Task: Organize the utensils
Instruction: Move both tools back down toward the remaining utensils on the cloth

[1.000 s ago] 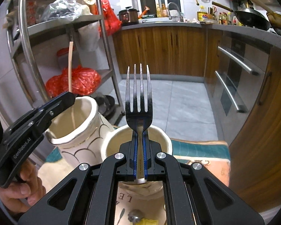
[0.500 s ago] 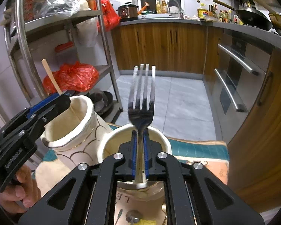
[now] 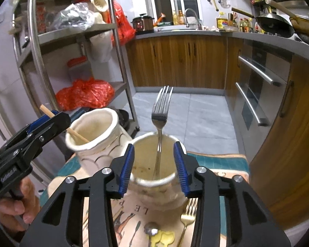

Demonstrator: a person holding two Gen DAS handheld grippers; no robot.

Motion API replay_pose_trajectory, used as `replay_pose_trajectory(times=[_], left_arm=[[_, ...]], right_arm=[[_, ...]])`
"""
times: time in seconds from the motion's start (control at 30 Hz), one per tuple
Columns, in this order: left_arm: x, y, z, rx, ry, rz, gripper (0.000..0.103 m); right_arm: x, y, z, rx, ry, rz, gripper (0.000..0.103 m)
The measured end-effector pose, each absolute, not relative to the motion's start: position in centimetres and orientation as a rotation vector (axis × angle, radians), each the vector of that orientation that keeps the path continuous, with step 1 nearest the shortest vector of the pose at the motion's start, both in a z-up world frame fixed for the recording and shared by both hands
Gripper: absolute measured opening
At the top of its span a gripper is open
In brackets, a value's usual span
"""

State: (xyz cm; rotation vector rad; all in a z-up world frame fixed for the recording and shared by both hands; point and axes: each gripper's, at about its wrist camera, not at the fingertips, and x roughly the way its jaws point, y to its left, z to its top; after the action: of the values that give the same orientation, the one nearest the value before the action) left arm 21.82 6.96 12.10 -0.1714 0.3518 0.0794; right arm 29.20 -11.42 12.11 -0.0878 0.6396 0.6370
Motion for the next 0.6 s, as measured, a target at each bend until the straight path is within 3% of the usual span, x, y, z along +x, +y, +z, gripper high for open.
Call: replay_pose_trajectory(times=[0.27,0.6], left_arm=[[18.5,8.0,9.9,-0.214,0.442,0.085,0.067],[14.5,7.7,4.9,-0.212,0.585,0.054,0.057]], right_arm=[[25.7,-14.4,11.4,-0.056,0.624,0.615,0.042],[21.2,-18.0,8.7,-0.040,0.662,0.583,0.042]])
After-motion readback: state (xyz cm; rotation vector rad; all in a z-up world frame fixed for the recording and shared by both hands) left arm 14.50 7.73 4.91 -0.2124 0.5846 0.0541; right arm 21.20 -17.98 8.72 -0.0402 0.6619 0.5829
